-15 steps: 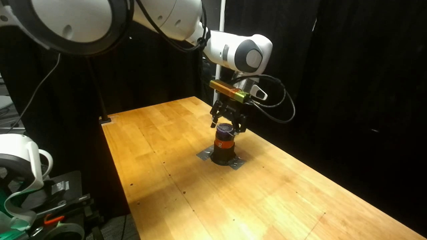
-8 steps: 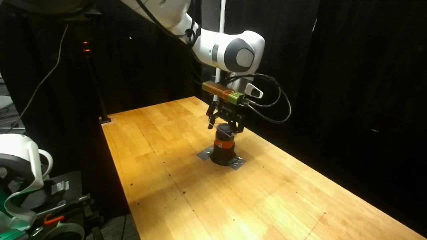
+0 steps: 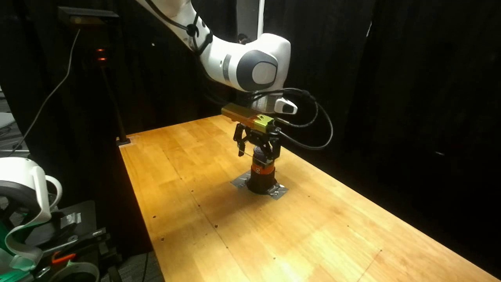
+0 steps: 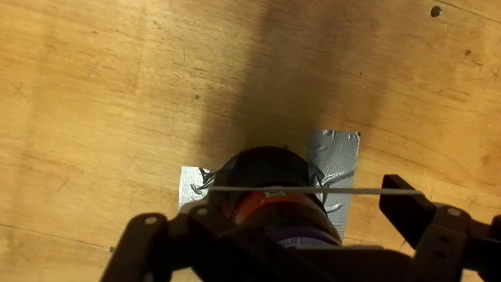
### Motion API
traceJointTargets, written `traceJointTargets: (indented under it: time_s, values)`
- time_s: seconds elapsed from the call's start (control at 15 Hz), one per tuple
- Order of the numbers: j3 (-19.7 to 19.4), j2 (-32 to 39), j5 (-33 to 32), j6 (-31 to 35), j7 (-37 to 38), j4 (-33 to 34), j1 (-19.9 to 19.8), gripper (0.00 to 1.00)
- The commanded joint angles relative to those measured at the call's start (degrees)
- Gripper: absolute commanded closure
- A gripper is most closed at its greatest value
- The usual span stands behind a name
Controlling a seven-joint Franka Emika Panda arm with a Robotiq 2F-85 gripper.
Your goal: Put the rubber band around the brown cup
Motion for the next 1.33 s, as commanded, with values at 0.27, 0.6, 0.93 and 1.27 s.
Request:
traceJointTargets:
  time_s: [0.27, 0.6, 0.93, 1.27]
  values:
    - [1.73, -12.33, -0.67, 28.17, -3.19, -24.45, -1.52, 0.00]
    - [1.75, -12.78, -2.39, 44.21, -2.81, -30.83, -1.01, 0.00]
    - [-3.47, -13.08, -6.16, 59.24, 0.78, -36.37, 3.43, 0.00]
    - [-10.34, -12.08, -4.11, 66.53, 0.29, -38.53, 10.17, 0.30]
